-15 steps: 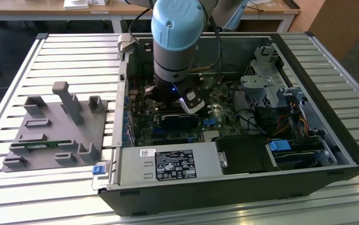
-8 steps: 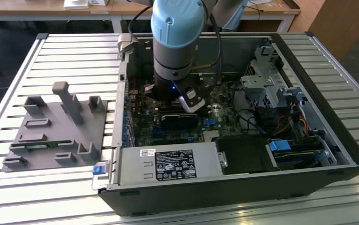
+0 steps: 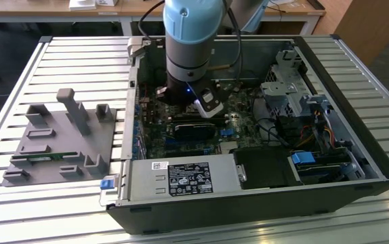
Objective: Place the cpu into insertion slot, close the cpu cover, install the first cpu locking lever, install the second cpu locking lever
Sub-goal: 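Install the second cpu locking lever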
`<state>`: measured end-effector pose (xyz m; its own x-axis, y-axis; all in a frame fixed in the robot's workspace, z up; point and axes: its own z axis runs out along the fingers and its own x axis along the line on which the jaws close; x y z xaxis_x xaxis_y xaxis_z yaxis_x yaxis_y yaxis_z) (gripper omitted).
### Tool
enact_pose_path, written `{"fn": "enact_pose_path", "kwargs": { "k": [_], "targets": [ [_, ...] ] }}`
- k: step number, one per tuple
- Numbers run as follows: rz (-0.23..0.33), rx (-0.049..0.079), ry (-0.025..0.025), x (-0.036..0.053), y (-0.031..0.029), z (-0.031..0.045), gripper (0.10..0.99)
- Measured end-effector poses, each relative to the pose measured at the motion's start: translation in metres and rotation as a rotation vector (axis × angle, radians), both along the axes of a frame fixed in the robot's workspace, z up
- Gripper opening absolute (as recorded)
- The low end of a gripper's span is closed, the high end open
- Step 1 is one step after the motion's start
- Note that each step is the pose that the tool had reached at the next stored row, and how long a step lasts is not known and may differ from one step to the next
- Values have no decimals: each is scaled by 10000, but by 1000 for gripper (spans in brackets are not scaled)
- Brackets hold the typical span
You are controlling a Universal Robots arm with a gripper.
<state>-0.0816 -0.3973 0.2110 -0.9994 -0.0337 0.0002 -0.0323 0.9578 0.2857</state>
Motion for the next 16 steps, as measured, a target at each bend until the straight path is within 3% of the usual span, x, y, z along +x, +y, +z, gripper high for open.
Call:
{"fn": "enact_pose_path", "kwargs": {
  "k": [7,16],
  "targets": [
    [0,-1,1,0,0,152,106],
    [0,0,0,0,0,167,106]
  ]
}}
